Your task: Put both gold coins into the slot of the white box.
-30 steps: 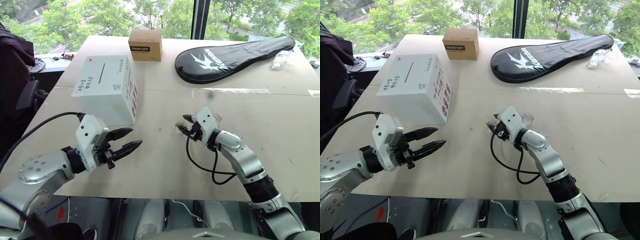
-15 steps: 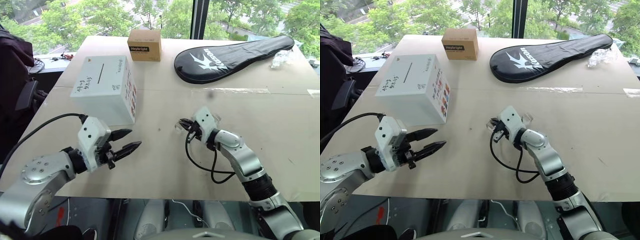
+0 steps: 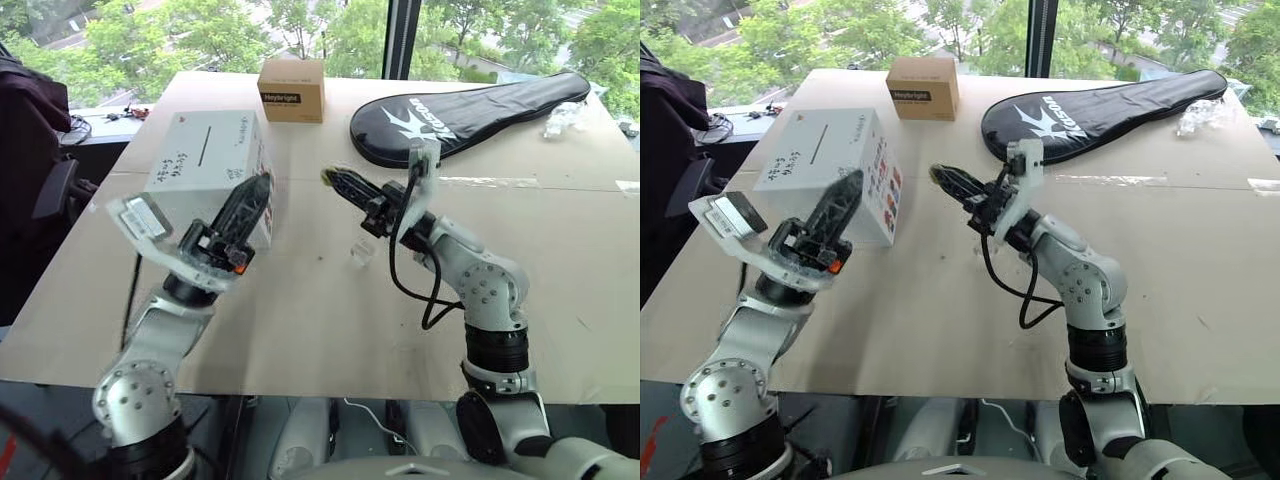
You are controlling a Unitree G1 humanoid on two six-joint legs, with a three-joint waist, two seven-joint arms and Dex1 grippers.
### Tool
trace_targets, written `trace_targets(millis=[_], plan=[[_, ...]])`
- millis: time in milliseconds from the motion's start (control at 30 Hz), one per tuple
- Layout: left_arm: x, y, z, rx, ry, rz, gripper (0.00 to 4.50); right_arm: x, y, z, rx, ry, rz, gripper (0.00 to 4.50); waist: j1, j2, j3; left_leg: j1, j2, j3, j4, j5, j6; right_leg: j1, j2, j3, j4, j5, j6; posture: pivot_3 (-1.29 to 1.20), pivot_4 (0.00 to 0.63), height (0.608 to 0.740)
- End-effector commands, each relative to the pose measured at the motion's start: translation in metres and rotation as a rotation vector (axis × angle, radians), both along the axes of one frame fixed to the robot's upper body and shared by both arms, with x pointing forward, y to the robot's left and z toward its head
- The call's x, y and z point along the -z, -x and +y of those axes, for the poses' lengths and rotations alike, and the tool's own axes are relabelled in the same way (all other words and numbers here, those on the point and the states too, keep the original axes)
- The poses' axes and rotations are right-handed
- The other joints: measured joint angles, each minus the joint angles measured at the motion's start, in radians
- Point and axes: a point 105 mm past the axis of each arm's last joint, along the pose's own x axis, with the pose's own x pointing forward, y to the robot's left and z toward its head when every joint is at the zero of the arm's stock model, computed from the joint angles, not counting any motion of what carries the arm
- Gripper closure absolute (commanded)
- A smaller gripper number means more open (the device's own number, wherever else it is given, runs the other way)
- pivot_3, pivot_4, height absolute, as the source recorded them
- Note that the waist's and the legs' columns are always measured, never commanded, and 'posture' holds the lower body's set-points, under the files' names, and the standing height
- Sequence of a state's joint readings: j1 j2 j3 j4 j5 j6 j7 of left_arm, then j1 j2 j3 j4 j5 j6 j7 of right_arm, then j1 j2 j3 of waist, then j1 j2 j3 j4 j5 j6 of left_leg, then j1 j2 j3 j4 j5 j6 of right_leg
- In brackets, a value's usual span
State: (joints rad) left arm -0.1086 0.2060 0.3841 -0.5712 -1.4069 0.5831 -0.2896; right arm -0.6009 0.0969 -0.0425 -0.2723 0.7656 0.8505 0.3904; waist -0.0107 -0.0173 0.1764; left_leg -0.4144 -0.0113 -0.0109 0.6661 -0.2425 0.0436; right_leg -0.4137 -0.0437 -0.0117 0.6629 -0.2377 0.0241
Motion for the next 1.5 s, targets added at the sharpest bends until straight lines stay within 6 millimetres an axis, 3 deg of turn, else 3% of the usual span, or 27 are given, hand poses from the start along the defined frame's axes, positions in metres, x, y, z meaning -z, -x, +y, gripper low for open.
trace_targets(millis=[33, 400, 733, 833, 933, 967, 1500], plan=[[-0.009, -0.002, -0.008, 0.046, 0.122, -0.012, 1.92, -0.033, 0.022, 0.008, -0.103, -0.095, -0.068, 4.43, -0.001, 0.0, 0.0, 0.0, 0.0, 0.0, 0.0, 0.0, 0.0, 0.0, 0.0, 0.0, 0.0, 0.0, 0.0, 0.0, 0.15, 0.74], [-0.007, 0.0, -0.03, 0.165, 0.165, 0.004, 1.92, -0.042, 0.034, 0.014, -0.174, -0.123, -0.077, 4.43, -0.003, 0.0, 0.0, 0.0, 0.0, 0.0, 0.001, 0.0, 0.0, 0.0, 0.005, 0.001, 0.0, 0.0, 0.0, 0.0, 0.15, 0.74], [-0.007, 0.004, -0.03, 0.205, 0.173, -0.019, 1.92, -0.042, 0.041, 0.016, -0.212, -0.109, -0.088, 4.43, -0.003, 0.0, 0.0, 0.0, 0.0, 0.0, 0.001, 0.0, 0.0, 0.0, 0.007, 0.001, 0.0, 0.0, 0.0, 0.0, 0.15, 0.74], [-0.008, 0.005, -0.028, 0.209, 0.181, -0.028, 2.8, -0.042, 0.041, 0.015, -0.216, -0.115, -0.086, 4.5, -0.002, 0.0, 0.0, 0.0, 0.0, 0.0, 0.001, 0.0, 0.0, 0.0, 0.007, 0.001, 0.0, 0.0, 0.0, 0.0, 0.15, 0.74], [-0.007, 0.009, -0.028, 0.227, 0.182, -0.034, 4.28, -0.044, 0.042, 0.015, -0.228, -0.13, -0.077, 4.5, -0.003, 0.0, 0.0, 0.0, 0.001, 0.0, 0.001, 0.0, 0.0, 0.0, 0.007, 0.001, 0.0, 0.0, 0.0, 0.0, 0.15, 0.74], [-0.007, 0.01, -0.028, 0.232, 0.184, -0.037, 4.41, -0.044, 0.042, 0.014, -0.233, -0.136, -0.071, 4.5, -0.003, 0.0, 0.0, 0.0, 0.001, 0.0, 0.001, 0.0, 0.0, 0.0, 0.007, 0.001, 0.0, 0.0, 0.0, 0.0, 0.15, 0.74], [-0.011, 0.014, -0.03, 0.257, 0.185, -0.073, 4.41, -0.035, 0.05, 0.02, -0.323, -0.101, -0.011, 4.5, -0.003, 0.0, 0.0, 0.0, 0.001, 0.0, 0.001, 0.0, 0.0, 0.0, 0.006, 0.002, 0.0, 0.0, 0.0, 0.0, 0.15, 0.74]])
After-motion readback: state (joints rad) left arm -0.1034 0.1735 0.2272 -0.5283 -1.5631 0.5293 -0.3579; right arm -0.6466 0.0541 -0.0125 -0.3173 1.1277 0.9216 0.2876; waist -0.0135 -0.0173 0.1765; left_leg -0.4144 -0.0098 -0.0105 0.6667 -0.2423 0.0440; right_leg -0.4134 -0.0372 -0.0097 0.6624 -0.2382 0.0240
